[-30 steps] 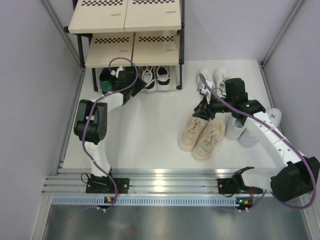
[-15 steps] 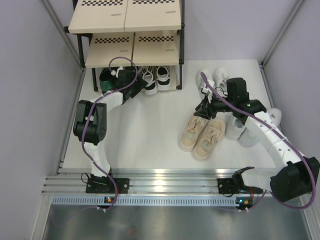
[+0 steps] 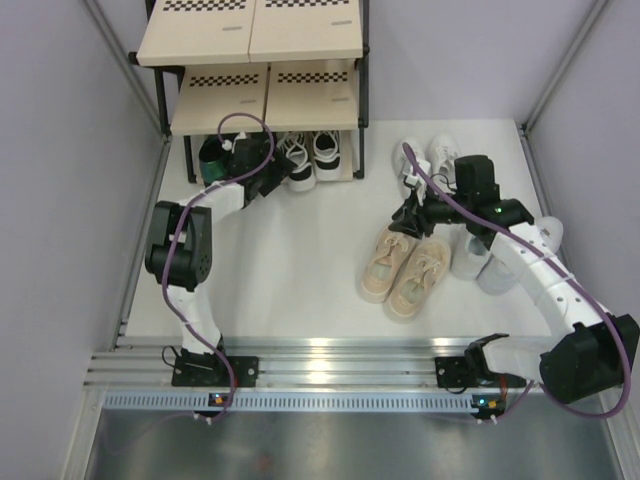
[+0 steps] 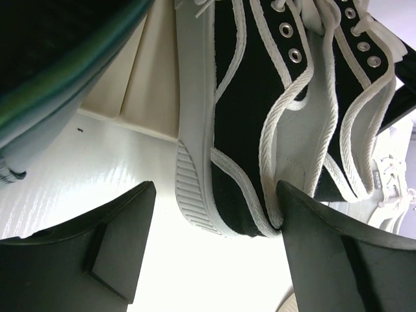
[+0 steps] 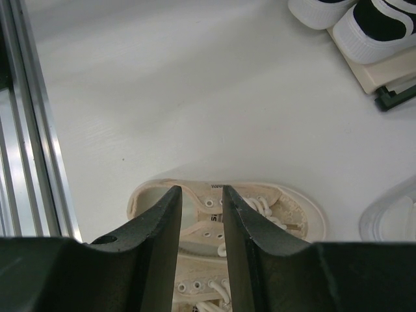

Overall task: Place and organize the shoes onto the shoe shelf
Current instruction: Adjust the shoe at the shoe shelf.

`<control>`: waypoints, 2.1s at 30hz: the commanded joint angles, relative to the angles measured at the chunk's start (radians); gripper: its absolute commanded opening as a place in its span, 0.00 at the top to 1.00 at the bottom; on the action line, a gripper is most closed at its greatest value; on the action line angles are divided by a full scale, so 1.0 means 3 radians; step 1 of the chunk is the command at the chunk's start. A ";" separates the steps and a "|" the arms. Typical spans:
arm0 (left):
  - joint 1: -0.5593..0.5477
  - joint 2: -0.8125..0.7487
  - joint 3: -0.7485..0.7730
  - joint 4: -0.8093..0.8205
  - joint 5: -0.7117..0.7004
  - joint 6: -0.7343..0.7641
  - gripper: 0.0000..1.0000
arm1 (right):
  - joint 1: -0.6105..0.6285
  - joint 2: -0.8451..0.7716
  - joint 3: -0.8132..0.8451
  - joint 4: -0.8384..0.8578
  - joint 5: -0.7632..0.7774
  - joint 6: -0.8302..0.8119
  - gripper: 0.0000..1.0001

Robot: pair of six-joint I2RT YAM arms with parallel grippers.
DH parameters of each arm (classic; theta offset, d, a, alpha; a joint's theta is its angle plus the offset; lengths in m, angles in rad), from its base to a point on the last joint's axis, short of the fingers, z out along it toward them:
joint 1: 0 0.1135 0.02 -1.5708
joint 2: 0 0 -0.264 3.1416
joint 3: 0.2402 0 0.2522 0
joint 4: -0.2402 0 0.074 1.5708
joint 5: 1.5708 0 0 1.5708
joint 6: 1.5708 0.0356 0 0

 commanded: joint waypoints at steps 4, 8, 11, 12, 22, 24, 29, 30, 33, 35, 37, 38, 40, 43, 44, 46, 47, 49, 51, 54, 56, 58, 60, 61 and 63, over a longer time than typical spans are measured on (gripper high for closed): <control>-0.0031 -0.0609 0.0229 0.1114 0.0318 0.0472 0.20 | -0.0064 0.0026 -0.0002 0.0127 -0.0038 0.0001 0.68; -0.0021 -0.0681 0.0127 0.1273 0.0395 0.0528 0.20 | -0.0085 0.0036 -0.0002 0.0122 -0.0038 0.0001 0.68; -0.0021 -0.0696 0.0081 0.1349 0.0354 0.0564 0.19 | -0.0085 0.0051 -0.0002 0.0122 -0.0037 0.0001 0.68; -0.0021 -0.0696 0.0020 0.1496 0.0339 0.0559 0.19 | -0.0090 0.0056 -0.0002 0.0127 -0.0038 0.0001 0.68; -0.0016 -0.0620 -0.0522 0.2746 0.0053 -0.0054 0.19 | -0.0136 0.0077 -0.0007 0.0122 -0.0043 -0.0004 0.67; -0.0016 -0.0620 -0.0589 0.2796 -0.0096 -0.0121 0.19 | -0.0136 0.0087 -0.0007 0.0122 -0.0043 -0.0004 0.68; -0.0016 -0.0645 -0.0666 0.2802 -0.0280 -0.0269 0.19 | -0.0141 0.0092 -0.0007 0.0116 -0.0043 -0.0009 0.68; -0.0016 -0.0660 -0.0666 0.2726 -0.0392 -0.0279 0.19 | -0.0146 0.0092 -0.0007 0.0116 -0.0043 -0.0009 0.68; -0.0016 -0.0747 -0.0747 0.2679 -0.0342 -0.0203 0.20 | -0.0146 0.0092 -0.0007 0.0116 -0.0043 -0.0009 0.68; -0.0016 -0.0859 -0.0803 0.2593 -0.0179 -0.0004 0.20 | -0.0151 0.0097 -0.0012 0.0122 -0.0048 -0.0009 0.68; -0.0016 -0.0972 -0.0956 0.2465 -0.0051 0.0165 0.20 | -0.0156 0.0102 -0.0002 0.0111 -0.0043 -0.0014 0.67; -0.0016 -0.1109 -0.1038 0.2434 -0.0020 0.0348 0.21 | -0.0156 0.0097 -0.0002 0.0106 -0.0043 -0.0025 0.68; -0.0016 -0.1243 -0.1318 0.2413 0.0112 0.0512 0.22 | -0.0161 0.0097 -0.0002 0.0111 -0.0033 -0.0025 0.68; -0.0051 -0.1458 -0.1544 0.2312 0.0205 0.0789 0.25 | -0.0166 0.0108 -0.0002 0.0106 -0.0002 -0.0045 0.68; -0.0092 -0.1504 -0.1626 0.2235 0.0241 0.0936 0.25 | -0.0171 0.0118 -0.0002 0.0096 0.0003 -0.0050 0.67; -0.0133 -0.1520 -0.1699 0.2142 0.0246 0.1029 0.26 | -0.0177 0.0128 -0.0002 0.0096 0.0024 -0.0060 0.68; -0.0174 -0.1520 -0.1790 0.2137 0.0246 0.1080 0.27 | -0.0187 0.0143 0.0003 0.0091 0.0024 -0.0060 0.68; -0.0215 -0.1484 -0.1836 0.2147 0.0236 0.1152 0.27 | -0.0197 0.0148 -0.0002 0.0091 0.0034 -0.0066 0.68; -0.0302 -0.1382 -0.1832 0.2142 0.0180 0.1350 0.28 | -0.0207 0.0164 -0.0002 0.0086 0.0049 -0.0071 0.67; -0.0430 -0.1157 -0.1735 0.2147 0.0063 0.1413 0.28 | -0.0233 0.0189 -0.0002 0.0091 0.0060 -0.0076 0.67; -0.0471 -0.0984 -0.1663 0.2147 -0.0009 0.1403 0.28 | -0.0243 0.0205 -0.0002 0.0091 0.0065 -0.0081 0.68; -0.0486 -0.0866 -0.1556 0.2147 -0.0111 0.1398 0.28 | -0.0253 0.0220 -0.0007 0.0086 0.0065 -0.0081 0.68; -0.0501 -0.0722 -0.1454 0.2142 -0.0152 0.1388 0.29 | -0.0264 0.0230 -0.0007 0.0086 0.0065 -0.0091 0.68; -0.0507 -0.0646 -0.1423 0.2142 -0.0178 0.1383 0.29 | -0.0269 0.0230 -0.0007 0.0081 0.0065 -0.0091 0.68; -0.0522 -0.0589 -0.1382 0.2142 -0.0254 0.1383 0.29 | -0.0269 0.0246 -0.0012 0.0086 0.0065 -0.0101 0.68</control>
